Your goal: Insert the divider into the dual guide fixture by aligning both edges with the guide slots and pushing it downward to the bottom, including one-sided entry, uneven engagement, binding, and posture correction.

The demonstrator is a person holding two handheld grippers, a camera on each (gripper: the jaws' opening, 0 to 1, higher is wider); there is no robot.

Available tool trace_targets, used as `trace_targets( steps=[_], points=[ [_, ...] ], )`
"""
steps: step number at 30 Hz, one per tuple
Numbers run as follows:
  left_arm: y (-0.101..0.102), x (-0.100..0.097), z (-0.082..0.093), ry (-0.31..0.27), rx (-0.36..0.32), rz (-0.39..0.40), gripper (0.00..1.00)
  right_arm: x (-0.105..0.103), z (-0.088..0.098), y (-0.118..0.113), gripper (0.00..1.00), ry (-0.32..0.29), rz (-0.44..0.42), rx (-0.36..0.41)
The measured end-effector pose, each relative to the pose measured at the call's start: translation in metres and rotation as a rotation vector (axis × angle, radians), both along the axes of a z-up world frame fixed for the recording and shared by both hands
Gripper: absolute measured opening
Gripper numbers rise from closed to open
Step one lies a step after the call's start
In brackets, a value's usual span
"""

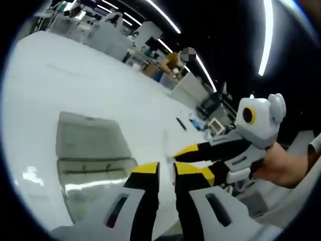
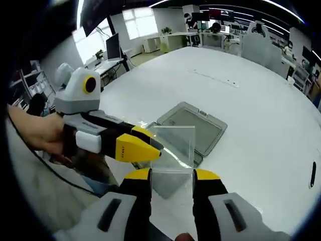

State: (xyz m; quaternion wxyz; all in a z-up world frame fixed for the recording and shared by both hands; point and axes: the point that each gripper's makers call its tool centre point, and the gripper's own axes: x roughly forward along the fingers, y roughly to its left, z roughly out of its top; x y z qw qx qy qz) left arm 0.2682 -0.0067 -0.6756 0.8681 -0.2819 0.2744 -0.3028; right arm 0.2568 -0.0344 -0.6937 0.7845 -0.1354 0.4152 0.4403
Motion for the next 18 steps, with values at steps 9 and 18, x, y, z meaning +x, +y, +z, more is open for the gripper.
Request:
trace_targets(
  steps=[9,18],
  points=[
    [0.0011,0.0026,0.0022,-0.001,-0.027,0.023,0.0,0.0003,0.0007,0.0039,0.27,0.007,-0.016,0.018],
    [0.0019,0.0031,0.0045,0.002,-0.056,0.041,0.0,0.0001,0.0011,0.0065,0.27,0.009,-0.032,0.033]
  ],
)
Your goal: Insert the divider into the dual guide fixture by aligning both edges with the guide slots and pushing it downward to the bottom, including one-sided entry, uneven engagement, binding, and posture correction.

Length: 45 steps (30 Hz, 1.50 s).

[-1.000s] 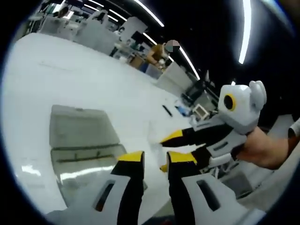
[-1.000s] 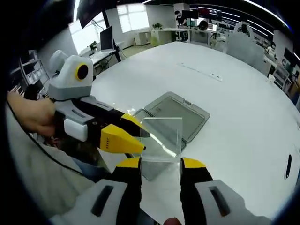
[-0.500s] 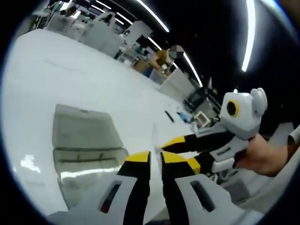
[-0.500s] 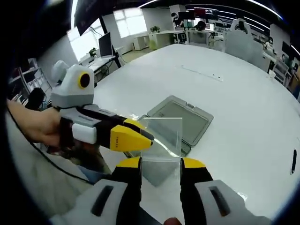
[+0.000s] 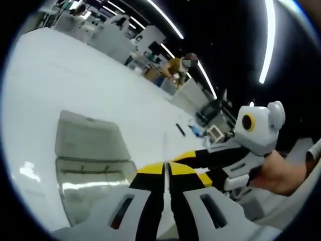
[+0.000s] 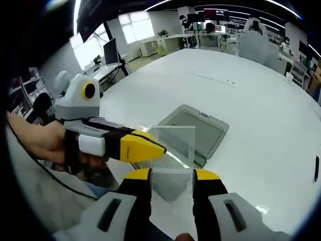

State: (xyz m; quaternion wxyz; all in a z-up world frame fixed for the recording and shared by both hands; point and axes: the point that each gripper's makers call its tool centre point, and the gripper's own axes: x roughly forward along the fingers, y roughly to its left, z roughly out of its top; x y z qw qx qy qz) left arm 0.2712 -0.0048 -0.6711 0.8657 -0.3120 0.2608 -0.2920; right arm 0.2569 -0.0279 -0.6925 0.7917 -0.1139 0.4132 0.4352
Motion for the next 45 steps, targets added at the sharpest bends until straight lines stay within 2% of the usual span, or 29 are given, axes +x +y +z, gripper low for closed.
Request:
trace_targets(
  steps=[4,11,19,34,45],
  points=[
    [-0.001,-0.001,0.0,-0.002,-0.007,0.001,0.0,-0.001,0.0,0.0,0.27,0.003,-0.008,0.005],
    [0.0,-0.001,-0.002,0.045,-0.052,0.014,0.0,-0.002,0.0,0.0,0.27,0.001,-0.008,0.002],
    [0.0,-0.002,-0.001,0.059,-0.067,0.008,0.0,-0.003,0.001,-0.001,0.28,-0.01,-0.003,0.01],
    [-0.004,-0.008,0.004,0.06,-0.079,-0.018,0.0,-0.005,0.005,-0.002,0.31,-0.038,0.012,0.017],
    [-0.005,-0.011,0.007,0.052,-0.074,-0.035,0.0,-0.009,0.009,-0.001,0.29,-0.02,0.038,0.038]
  ],
)
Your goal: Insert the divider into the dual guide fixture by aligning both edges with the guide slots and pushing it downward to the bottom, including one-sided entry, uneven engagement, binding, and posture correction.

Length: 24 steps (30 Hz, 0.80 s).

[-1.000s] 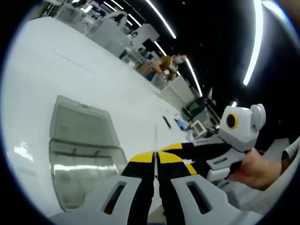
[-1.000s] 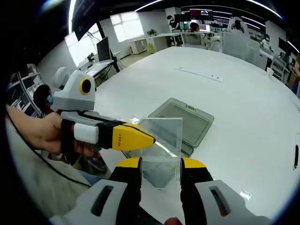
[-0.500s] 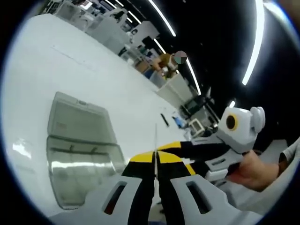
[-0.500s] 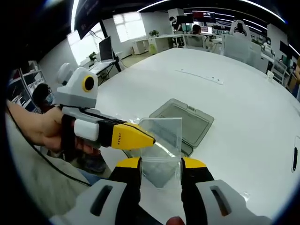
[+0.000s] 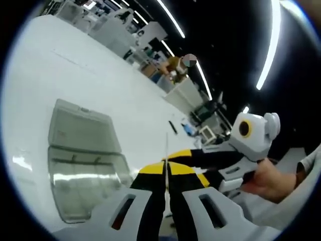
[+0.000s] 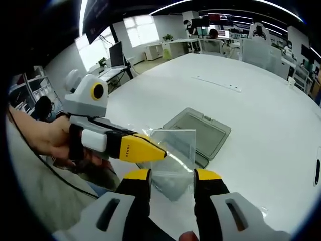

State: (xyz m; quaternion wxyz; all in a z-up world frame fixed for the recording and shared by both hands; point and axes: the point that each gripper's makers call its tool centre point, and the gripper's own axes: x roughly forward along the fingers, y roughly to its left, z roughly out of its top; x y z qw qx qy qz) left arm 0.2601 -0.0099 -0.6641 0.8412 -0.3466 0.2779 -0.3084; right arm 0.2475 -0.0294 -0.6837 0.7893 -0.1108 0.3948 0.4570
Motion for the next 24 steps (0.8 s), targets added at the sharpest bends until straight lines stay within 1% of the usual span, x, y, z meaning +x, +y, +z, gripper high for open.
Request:
trace_targets(
  steps=[8,10,11,15,19,24],
  points=[
    [0.004,0.0027,0.0024,0.004,-0.02,0.016,0.0,-0.005,0.0006,0.0024,0.3,0.019,0.009,0.018],
    [0.0035,0.0023,0.003,-0.004,-0.013,0.013,0.0,-0.0057,0.0003,0.0026,0.3,0.022,0.012,0.02],
    [0.0035,0.0023,0.0032,-0.009,-0.01,0.012,0.0,-0.0062,0.0003,0.0025,0.3,0.023,0.012,0.021],
    [0.0055,0.0038,0.0018,0.003,-0.023,0.017,0.0,-0.0082,0.0,0.0018,0.28,0.034,0.012,0.034],
    [0.0035,0.0032,0.0027,0.002,-0.028,0.003,0.0,-0.0082,-0.0002,0.0011,0.27,0.037,0.011,0.042],
    [0.0037,0.0027,0.003,0.003,-0.036,-0.011,0.0,-0.0047,0.0031,-0.0004,0.27,0.053,-0.003,0.075]
  ],
)
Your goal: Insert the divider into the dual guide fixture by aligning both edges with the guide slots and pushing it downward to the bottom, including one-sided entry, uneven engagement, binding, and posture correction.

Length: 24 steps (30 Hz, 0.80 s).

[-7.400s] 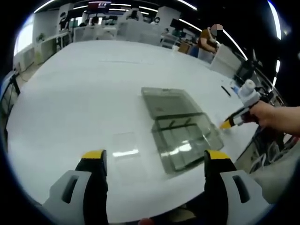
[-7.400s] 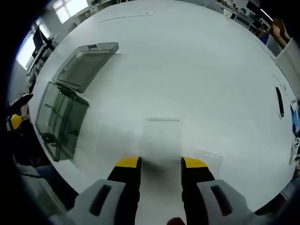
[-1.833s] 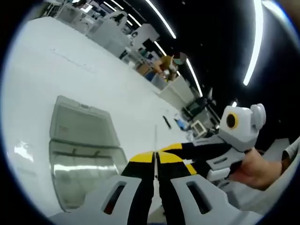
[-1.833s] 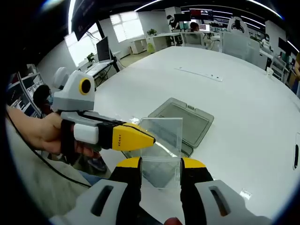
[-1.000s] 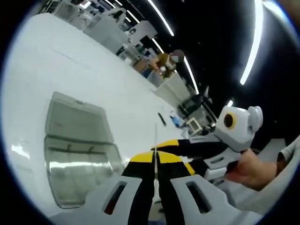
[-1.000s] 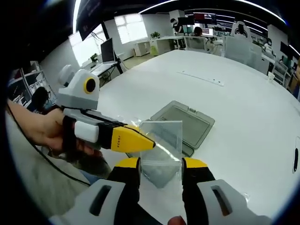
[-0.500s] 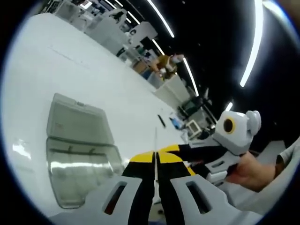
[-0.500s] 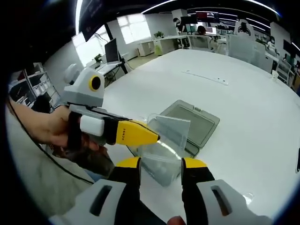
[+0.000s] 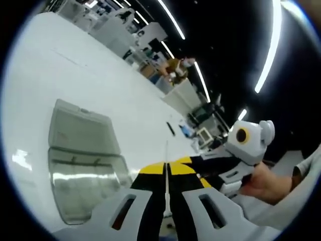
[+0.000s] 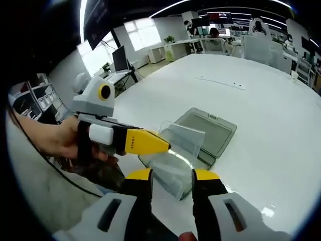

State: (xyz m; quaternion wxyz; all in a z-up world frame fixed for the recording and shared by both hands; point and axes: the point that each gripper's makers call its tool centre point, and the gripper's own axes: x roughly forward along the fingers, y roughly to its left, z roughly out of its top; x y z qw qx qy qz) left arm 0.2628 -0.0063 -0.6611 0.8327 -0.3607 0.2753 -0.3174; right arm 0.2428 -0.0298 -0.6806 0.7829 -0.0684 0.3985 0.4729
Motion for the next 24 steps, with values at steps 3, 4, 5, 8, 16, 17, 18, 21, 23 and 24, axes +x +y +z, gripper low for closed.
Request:
trace_targets(
  steps=[3,4,5,8,16,17,18,21,23,24],
  points=[
    [0.0,0.0,0.0,0.0,-0.008,-0.008,0.0,0.002,0.001,0.0,0.27,0.007,0.002,0.014],
    [0.001,0.0,0.001,-0.003,-0.011,-0.011,0.0,0.002,0.002,0.0,0.27,0.015,0.004,0.024],
    [0.001,0.0,0.001,-0.003,-0.014,-0.014,0.0,0.002,0.002,0.0,0.27,0.021,0.001,0.031],
    [-0.001,0.0,0.004,-0.012,-0.026,-0.031,0.0,0.003,0.005,0.0,0.27,0.024,0.011,0.048],
    [0.0,0.0,0.008,-0.02,-0.051,-0.055,0.0,0.005,0.009,-0.003,0.26,0.07,0.062,0.114],
    [0.0,0.0,0.009,-0.021,-0.056,-0.058,0.0,0.005,0.009,-0.003,0.25,0.065,0.069,0.116],
    [0.0,0.0,0.009,-0.023,-0.059,-0.061,0.0,0.005,0.01,-0.004,0.25,0.069,0.077,0.124],
    [0.001,0.0,0.013,-0.029,-0.067,-0.068,0.0,0.004,0.012,-0.003,0.25,0.1,0.104,0.161],
    [0.001,0.001,0.015,-0.033,-0.076,-0.074,0.0,0.004,0.013,-0.003,0.24,0.116,0.124,0.185],
    [0.001,0.001,0.016,-0.037,-0.078,-0.079,0.0,0.004,0.015,-0.002,0.24,0.129,0.122,0.203]
  ],
)
